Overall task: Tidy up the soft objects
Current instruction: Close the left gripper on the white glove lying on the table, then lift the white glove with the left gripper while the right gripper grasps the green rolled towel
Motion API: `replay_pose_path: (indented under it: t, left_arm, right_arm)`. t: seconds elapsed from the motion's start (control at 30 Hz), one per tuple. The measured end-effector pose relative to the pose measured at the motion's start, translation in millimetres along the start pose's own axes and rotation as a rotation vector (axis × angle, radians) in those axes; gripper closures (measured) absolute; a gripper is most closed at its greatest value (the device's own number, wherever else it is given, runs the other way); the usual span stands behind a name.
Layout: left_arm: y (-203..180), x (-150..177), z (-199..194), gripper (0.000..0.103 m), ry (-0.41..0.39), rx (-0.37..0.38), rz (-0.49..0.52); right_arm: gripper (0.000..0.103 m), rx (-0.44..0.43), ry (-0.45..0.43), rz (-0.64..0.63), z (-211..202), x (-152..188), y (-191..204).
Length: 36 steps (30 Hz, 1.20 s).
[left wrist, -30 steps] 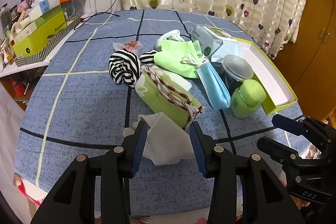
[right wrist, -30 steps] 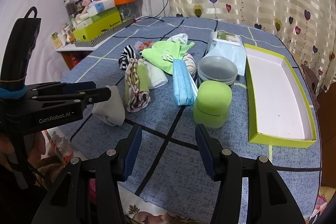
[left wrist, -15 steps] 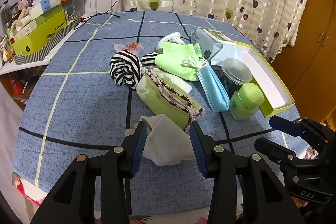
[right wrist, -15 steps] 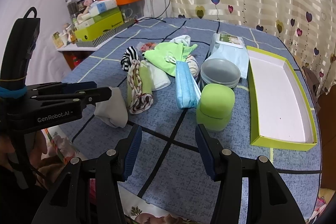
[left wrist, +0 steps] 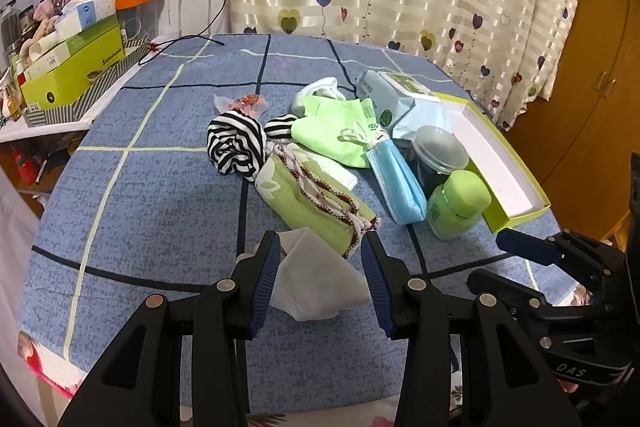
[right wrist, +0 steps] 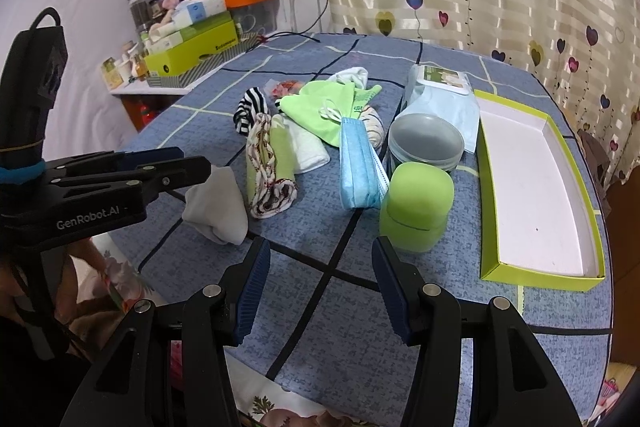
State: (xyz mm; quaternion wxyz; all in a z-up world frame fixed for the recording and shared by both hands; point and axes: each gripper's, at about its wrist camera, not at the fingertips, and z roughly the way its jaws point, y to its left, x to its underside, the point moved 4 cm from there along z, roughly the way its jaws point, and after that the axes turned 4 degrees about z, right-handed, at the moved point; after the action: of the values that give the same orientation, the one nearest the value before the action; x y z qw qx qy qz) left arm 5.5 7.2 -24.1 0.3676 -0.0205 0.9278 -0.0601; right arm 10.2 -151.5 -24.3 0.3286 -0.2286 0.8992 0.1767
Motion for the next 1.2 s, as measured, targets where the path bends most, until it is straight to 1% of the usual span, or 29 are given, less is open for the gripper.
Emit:
replay_pose_path:
  t: [0.23, 0.5, 0.8, 0.97, 1.2]
  left_arm:
    - [0, 1, 0, 0.06, 0.004, 0.011, -0.005]
    - [16, 8, 1, 0.06, 0.014, 0.013, -0.052]
    - [22, 11, 3, 0.06, 0.016, 0.029, -0.067]
    - [27, 18, 6, 0.06, 0.03, 0.039, -0.082]
    - [33, 28, 15, 0.06, 0.065, 0.029, -0.1]
  right_arm:
    - [0.05, -0.008, -0.003, -0.012, 1, -1, 3]
    - [0.05, -0.013, -0.003, -0.02, 3, 0, 5]
    - [0.05, -0.018, 0.0, -0.034, 6, 0, 9]
    - [0.05, -0.023, 0.005, -0.042, 8, -1, 10]
    - [0.05, -0.027, 0.007, -0.047, 10, -1, 12]
